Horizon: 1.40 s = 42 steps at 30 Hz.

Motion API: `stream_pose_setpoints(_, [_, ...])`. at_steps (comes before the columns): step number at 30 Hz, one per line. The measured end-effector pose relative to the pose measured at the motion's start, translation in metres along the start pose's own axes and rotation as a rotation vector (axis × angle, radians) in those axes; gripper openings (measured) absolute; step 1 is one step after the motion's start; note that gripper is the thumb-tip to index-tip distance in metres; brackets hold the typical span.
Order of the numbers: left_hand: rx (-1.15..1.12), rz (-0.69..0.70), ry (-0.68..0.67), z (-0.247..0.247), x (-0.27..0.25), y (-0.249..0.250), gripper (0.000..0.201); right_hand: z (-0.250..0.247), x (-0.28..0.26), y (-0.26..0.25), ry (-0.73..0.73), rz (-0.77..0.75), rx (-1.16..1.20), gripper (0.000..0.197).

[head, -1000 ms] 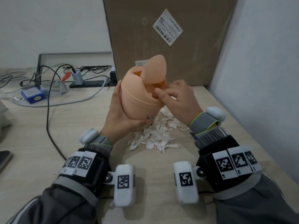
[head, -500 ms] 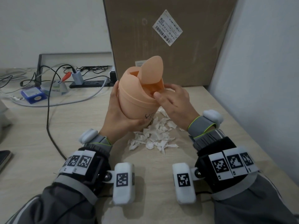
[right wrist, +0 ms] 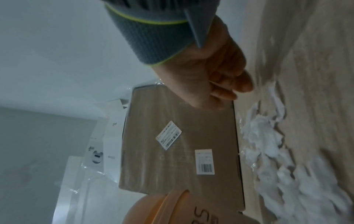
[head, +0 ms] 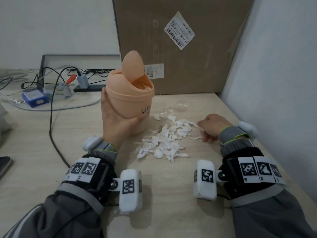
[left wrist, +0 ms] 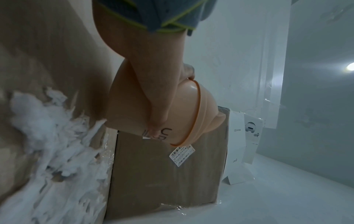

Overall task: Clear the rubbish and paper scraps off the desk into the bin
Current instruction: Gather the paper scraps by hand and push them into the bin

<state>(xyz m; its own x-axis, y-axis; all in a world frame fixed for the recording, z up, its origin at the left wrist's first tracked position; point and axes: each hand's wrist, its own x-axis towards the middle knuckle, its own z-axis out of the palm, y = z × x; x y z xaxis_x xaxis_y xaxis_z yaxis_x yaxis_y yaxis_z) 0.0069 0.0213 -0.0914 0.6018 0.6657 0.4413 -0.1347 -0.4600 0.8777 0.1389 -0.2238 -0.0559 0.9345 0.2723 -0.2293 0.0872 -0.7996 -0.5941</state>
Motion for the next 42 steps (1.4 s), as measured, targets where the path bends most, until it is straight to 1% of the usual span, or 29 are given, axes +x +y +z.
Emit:
stream_pose_setpoints(2, [-0.006,-0.006,0.006,0.0,0.001,-0.002,0.141,0.006,0.0,-0.002,-0.079,-0.014,0.101,0.023])
stream_pose_setpoints(4, [-0.001,-0.015,0.004,0.001,0.001,-0.003,0.141,0.012,-0.001,-0.007,-0.161,-0.106,0.205,0.019])
stream_pose_setpoints(6, [0.005,-0.027,0.003,0.001,0.002,-0.004,0.141,0.016,-0.006,-0.013,-0.26,-0.195,0.26,0.02])
stream_pose_setpoints(8, [-0.001,-0.027,0.01,0.0,0.002,-0.004,0.141,0.015,-0.012,-0.016,-0.305,-0.275,0.276,0.02])
stream_pose_setpoints(9, [-0.007,-0.027,0.015,0.0,0.002,-0.005,0.141,0.012,-0.014,-0.016,-0.279,-0.308,0.272,0.02])
stream_pose_setpoints(11, [-0.021,-0.035,0.024,-0.001,0.001,-0.005,0.14,0.006,-0.015,-0.016,-0.117,-0.34,0.299,0.019])
stream_pose_setpoints(13, [-0.036,-0.05,0.04,-0.002,0.002,-0.006,0.14,0.0,-0.012,-0.016,0.055,-0.321,0.399,0.017])
stream_pose_setpoints(15, [-0.049,-0.058,0.055,-0.003,0.002,-0.008,0.139,-0.003,-0.008,-0.018,0.136,-0.283,0.475,0.011])
stream_pose_setpoints(17, [-0.051,-0.064,0.056,-0.003,0.002,-0.01,0.138,-0.004,0.0,-0.025,0.144,-0.258,0.429,0.008])
stream_pose_setpoints(19, [-0.049,-0.062,0.048,-0.003,0.003,-0.012,0.138,-0.004,0.016,-0.035,0.108,-0.251,0.297,0.013])
stream_pose_setpoints(21, [-0.045,-0.066,0.044,-0.003,0.003,-0.014,0.138,-0.001,0.032,-0.047,0.022,-0.25,0.122,0.021])
stream_pose_setpoints(23, [-0.045,-0.069,0.043,-0.002,0.002,-0.014,0.138,0.005,0.045,-0.058,-0.098,-0.263,-0.07,0.039])
stream_pose_setpoints(25, [-0.044,-0.069,0.047,-0.003,0.003,-0.014,0.139,0.013,0.053,-0.068,-0.222,-0.287,-0.238,0.051])
stream_pose_setpoints(27, [-0.039,-0.07,0.046,-0.003,0.002,-0.013,0.139,0.019,0.057,-0.075,-0.317,-0.281,-0.343,0.054])
stream_pose_setpoints(30, [-0.042,-0.068,0.032,-0.003,0.001,-0.011,0.138,0.024,0.058,-0.078,-0.393,-0.239,-0.422,0.055])
stream_pose_setpoints(32, [-0.043,-0.066,0.031,-0.003,0.001,-0.012,0.138,0.024,0.058,-0.079,-0.39,-0.226,-0.422,0.051])
stream_pose_setpoints(33, [-0.043,-0.068,0.032,-0.004,0.002,-0.012,0.138,0.024,0.059,-0.08,-0.361,-0.225,-0.39,0.044])
stream_pose_setpoints(34, [-0.043,-0.07,0.033,-0.004,0.001,-0.011,0.138,0.023,0.059,-0.081,-0.313,-0.227,-0.332,0.034])
stream_pose_setpoints(35, [-0.044,-0.072,0.034,-0.004,0.002,-0.011,0.138,0.02,0.058,-0.082,-0.248,-0.232,-0.268,0.03])
stream_pose_setpoints(37, [-0.045,-0.078,0.037,-0.004,0.002,-0.011,0.138,0.014,0.054,-0.081,-0.15,-0.263,-0.183,0.028])
stream_pose_setpoints(42, [-0.036,-0.09,0.038,-0.003,0.001,-0.009,0.139,0.0,0.033,-0.077,-0.175,-0.388,-0.177,0.025])
